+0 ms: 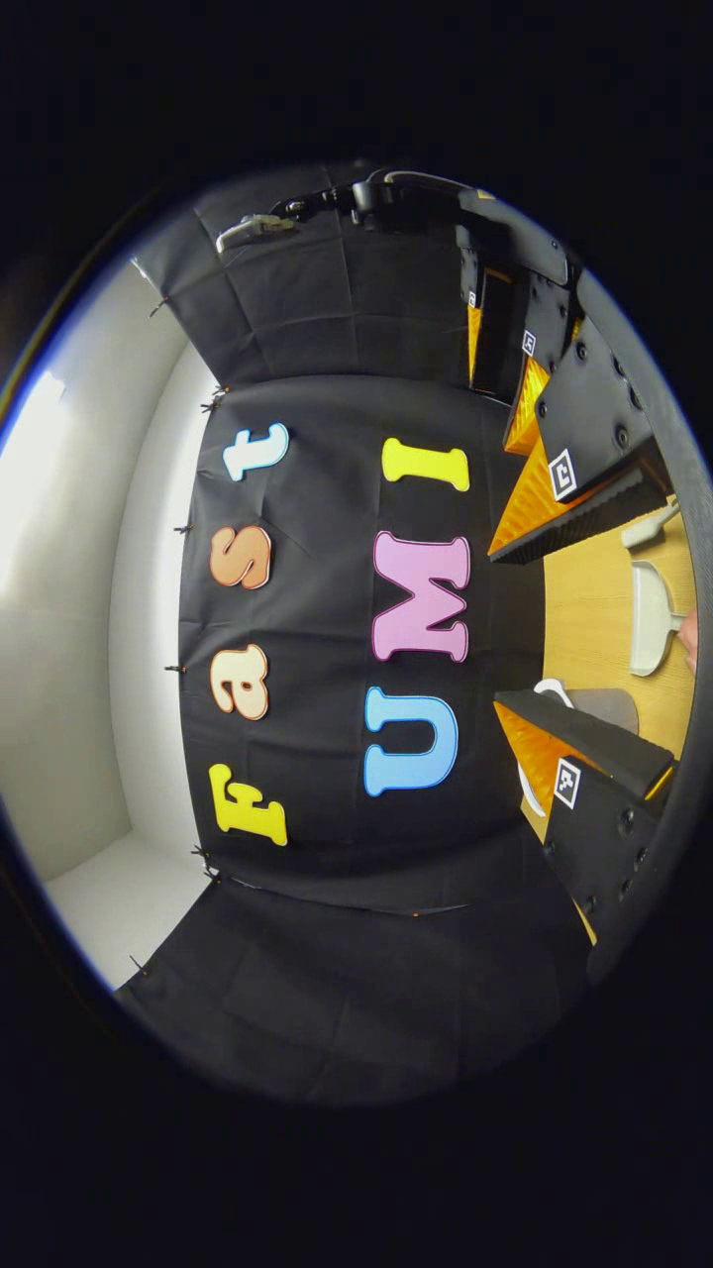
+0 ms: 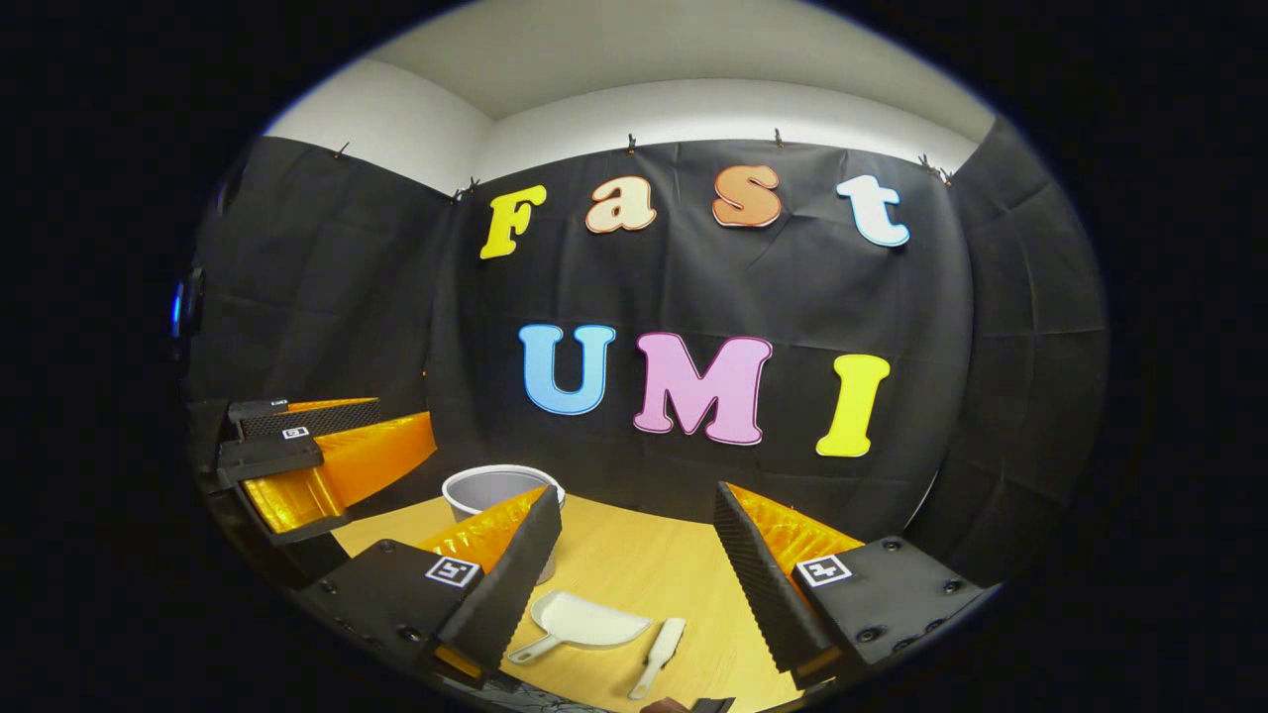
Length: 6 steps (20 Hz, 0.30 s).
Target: Pick up the small broom and dustpan from the desktop, sweep the trash into the dustpan with the broom, and then empty the trash into the garbage bin.
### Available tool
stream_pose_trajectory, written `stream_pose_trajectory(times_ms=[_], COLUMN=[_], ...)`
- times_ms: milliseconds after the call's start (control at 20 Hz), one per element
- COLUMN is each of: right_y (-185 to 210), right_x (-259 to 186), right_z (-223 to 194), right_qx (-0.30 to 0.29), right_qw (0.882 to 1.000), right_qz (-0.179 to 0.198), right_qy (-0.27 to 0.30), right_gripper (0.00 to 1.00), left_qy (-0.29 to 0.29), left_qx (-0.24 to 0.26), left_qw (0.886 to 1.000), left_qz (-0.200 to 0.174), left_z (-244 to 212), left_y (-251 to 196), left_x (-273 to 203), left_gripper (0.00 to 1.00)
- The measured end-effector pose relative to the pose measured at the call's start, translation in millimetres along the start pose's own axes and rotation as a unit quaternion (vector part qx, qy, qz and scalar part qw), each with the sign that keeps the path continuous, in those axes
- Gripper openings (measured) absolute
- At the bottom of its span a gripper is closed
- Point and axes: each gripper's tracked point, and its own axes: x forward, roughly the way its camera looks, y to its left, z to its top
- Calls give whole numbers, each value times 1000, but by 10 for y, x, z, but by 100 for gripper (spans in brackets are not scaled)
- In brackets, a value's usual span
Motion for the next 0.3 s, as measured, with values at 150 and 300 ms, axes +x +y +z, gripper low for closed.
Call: stream_pose_trajectory(times_ms=[150, 300], right_y=[-39, -55], right_x=[-10, -3], right_z=[-3, -18], right_qx=[6, 8], right_qw=[1000, 1000], right_qz=[-6, -9], right_qy=[1, 4], right_gripper=[97, 100], left_qy=[1, 3], left_qx=[2, 6], left_qw=[1000, 1000], left_qz=[-5, -7], left_z=[7, -6], left_y=[-18, -37], left_x=[4, 13], left_gripper=[74, 77])
